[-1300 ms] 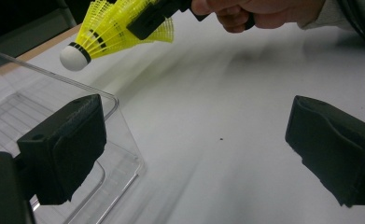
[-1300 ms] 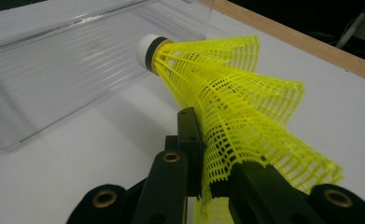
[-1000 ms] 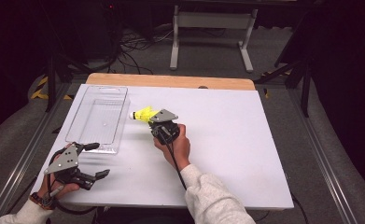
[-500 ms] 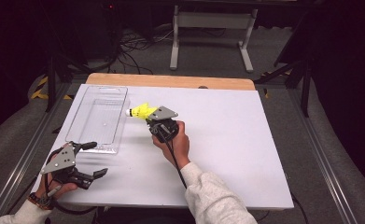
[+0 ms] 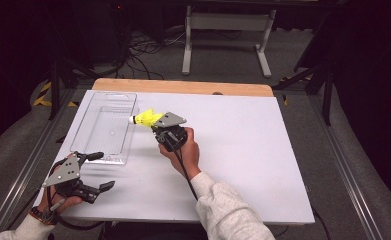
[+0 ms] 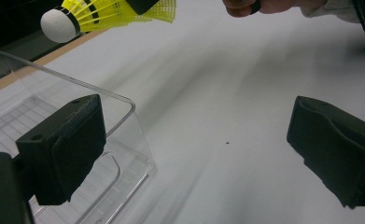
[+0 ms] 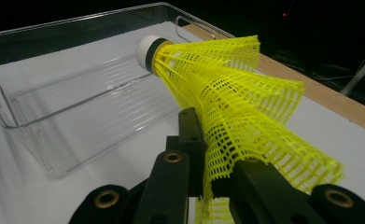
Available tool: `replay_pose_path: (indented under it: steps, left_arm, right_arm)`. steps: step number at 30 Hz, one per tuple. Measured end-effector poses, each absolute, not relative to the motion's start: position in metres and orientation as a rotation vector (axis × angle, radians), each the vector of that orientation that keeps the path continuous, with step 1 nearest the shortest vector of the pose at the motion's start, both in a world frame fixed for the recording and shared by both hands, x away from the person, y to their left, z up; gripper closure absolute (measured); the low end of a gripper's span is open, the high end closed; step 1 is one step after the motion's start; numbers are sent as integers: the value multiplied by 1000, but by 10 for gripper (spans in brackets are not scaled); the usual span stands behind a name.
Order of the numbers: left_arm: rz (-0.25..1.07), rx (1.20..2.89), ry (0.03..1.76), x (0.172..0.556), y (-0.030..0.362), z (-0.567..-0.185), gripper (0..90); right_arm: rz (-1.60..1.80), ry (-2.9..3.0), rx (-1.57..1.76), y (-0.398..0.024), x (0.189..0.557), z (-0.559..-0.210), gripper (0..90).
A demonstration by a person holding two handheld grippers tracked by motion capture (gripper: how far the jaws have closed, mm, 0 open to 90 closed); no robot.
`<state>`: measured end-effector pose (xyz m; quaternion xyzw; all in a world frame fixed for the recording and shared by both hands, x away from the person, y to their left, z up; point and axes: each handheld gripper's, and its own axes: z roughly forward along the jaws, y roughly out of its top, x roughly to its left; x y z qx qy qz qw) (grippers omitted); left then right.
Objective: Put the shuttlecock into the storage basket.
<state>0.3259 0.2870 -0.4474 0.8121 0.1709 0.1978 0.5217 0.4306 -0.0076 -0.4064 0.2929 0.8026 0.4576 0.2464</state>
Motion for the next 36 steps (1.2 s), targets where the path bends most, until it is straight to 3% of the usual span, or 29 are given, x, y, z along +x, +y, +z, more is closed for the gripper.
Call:
replay_pose_path:
  steps: [36]
  left_arm:
    - [397, 1984, 362, 323, 272, -457, 54]
  right_arm:
    - [1271, 2309, 642, 50, 436, -400, 875]
